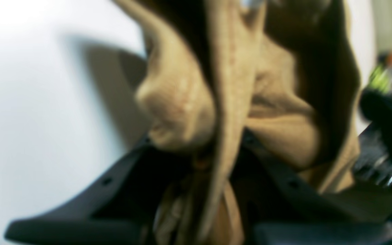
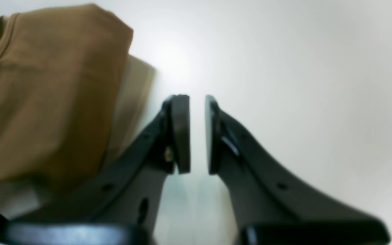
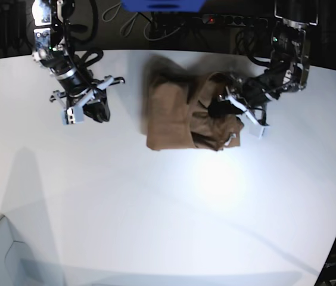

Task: Layout the t-shirt on the table in an organized manner, then fold the t-shirt properly
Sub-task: 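Grasp the bundle with the left gripper and slide it toward the right gripper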

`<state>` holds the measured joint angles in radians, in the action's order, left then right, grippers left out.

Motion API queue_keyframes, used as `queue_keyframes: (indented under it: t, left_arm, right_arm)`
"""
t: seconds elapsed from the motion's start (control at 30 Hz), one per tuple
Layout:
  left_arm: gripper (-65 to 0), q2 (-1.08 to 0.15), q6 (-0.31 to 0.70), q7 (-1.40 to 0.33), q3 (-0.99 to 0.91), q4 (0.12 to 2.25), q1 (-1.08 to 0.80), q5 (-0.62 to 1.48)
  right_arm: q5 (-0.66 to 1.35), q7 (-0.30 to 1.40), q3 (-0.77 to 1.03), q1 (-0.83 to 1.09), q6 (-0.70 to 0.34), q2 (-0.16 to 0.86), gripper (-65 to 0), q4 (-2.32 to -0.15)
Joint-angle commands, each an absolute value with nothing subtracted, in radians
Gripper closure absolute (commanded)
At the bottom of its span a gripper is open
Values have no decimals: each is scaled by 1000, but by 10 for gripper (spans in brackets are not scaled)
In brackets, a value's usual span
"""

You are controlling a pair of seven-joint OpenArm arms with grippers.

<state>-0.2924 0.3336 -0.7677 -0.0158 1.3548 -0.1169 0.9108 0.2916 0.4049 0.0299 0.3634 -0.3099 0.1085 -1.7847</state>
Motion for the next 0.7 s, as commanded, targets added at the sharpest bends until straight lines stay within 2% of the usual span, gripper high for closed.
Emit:
queue_keyframes:
  t: [0.0, 0.17, 0.3, 0.43, 0.67]
  left_arm:
    - [-3, -325, 305, -768, 19, 1365, -77, 878]
    - [-3, -421, 305, -757, 246, 1363, 82, 878]
    - [-3, -435, 305, -760, 374, 1369, 217, 822]
    - [-3, -410, 305, -756, 496, 1368, 332, 657]
    - [-3, -260, 306, -756, 677, 1359, 452, 303]
  right_arm:
    - [302, 378, 33, 360, -318, 113, -64, -1807]
    - [302, 378, 87, 374, -318, 110, -64, -1807]
    - [302, 378, 150, 375, -318, 110, -64, -1804]
    - [302, 374, 249, 403, -318, 110, -64, -1804]
    - [302, 378, 412, 438, -318, 107, -64, -1801]
